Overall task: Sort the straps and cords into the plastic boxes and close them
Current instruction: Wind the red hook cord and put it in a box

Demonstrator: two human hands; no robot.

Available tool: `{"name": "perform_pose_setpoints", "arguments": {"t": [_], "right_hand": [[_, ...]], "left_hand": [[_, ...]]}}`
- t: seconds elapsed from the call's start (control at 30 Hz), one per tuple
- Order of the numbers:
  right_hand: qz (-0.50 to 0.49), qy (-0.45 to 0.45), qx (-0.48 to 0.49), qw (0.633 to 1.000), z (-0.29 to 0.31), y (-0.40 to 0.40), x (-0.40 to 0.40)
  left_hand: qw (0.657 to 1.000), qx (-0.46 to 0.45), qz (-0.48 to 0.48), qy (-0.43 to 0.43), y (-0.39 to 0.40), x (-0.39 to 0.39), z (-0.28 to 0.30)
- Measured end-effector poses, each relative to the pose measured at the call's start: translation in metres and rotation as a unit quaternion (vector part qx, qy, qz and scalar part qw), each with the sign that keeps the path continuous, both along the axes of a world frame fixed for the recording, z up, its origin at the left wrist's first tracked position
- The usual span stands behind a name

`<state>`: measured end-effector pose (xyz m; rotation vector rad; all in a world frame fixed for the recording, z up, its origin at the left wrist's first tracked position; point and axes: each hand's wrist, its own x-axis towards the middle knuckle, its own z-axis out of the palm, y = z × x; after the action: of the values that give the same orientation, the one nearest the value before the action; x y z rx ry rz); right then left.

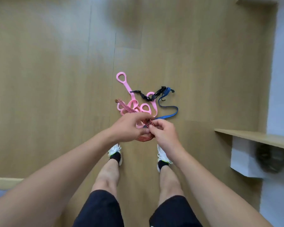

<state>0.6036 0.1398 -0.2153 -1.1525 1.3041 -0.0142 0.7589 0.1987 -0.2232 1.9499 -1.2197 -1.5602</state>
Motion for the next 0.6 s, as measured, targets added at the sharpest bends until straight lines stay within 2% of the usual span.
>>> {"name": "perform_pose_setpoints", "arguments": {"t": [0.1,0.27,0.47,0.6], "right_hand": [[-0.022,-0.053,-0.039,0.998,0.092,-0.021,0.001],[-0.082,-0.120,-0.152,0.978,0.217,-0.041,-0.010],[-0.178,-0.133,-0.223,0.949,0.300,-0.033,-0.057],[-0.197,-0.156,-0.261,0.932,0.343,-0.031,-0.094]], "left_hand": [[0.999,-0.020,-0.005,0.029,-0.015,0.016,0.078],[0.989,-0.113,-0.093,-0.025,-0.052,0.025,0.165],[0.973,-0.181,-0.139,-0.024,-0.092,-0.006,0.235],[0.945,-0.230,-0.230,-0.031,-0.107,-0.050,0.281]]}}
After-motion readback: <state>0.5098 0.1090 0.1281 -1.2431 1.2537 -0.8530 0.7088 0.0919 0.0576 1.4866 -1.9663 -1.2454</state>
